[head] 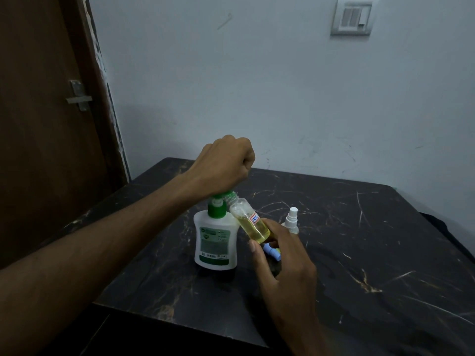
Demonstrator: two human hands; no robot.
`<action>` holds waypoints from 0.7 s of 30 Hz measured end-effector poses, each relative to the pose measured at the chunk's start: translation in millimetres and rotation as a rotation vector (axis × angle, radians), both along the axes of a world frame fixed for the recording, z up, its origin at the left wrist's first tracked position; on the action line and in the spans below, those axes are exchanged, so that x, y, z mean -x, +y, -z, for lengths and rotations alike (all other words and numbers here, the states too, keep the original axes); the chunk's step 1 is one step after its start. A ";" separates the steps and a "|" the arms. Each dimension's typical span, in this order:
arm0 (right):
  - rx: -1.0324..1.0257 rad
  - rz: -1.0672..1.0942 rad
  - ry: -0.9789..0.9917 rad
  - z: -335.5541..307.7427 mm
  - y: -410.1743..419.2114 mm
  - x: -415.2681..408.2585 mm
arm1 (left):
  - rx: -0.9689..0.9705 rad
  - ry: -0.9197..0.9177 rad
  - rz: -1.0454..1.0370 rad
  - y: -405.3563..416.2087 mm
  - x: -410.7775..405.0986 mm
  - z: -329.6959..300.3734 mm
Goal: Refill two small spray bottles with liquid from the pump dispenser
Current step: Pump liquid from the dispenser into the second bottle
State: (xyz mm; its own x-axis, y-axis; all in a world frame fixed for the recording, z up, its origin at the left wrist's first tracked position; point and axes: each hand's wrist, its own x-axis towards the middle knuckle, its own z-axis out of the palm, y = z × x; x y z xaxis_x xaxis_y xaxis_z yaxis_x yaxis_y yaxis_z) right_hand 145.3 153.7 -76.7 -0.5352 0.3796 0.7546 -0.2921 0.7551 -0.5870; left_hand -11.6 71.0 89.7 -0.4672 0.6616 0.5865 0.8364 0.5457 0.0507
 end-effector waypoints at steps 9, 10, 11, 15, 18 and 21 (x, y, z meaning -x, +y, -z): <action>-0.008 -0.002 0.006 -1.2 -0.6 0.6 | 0.000 0.041 -0.001 -2.1 1.1 -5.2; -0.006 -0.003 0.007 -0.7 -0.4 0.6 | 0.001 0.041 -0.002 -1.4 1.0 -4.6; -0.002 -0.004 0.006 -0.4 -0.1 0.6 | 0.000 0.040 -0.003 -0.8 1.5 -3.3; 0.002 -0.008 0.006 0.3 0.0 0.4 | -0.005 0.013 -0.005 -0.1 3.3 0.7; 0.003 -0.015 0.006 0.2 -0.2 0.2 | 0.000 0.027 -0.001 -1.2 3.8 -2.0; 0.001 -0.015 0.007 0.0 -0.5 0.2 | 0.008 0.036 -0.006 -2.1 3.3 -5.1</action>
State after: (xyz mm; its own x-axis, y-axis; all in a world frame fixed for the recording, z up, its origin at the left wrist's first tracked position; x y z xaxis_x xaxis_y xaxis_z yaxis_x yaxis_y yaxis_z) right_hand 145.1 153.2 -76.7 -0.5354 0.3723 0.7581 -0.3077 0.7500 -0.5856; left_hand -14.9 68.9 94.8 -0.4497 0.6637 0.5977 0.8344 0.5509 0.0161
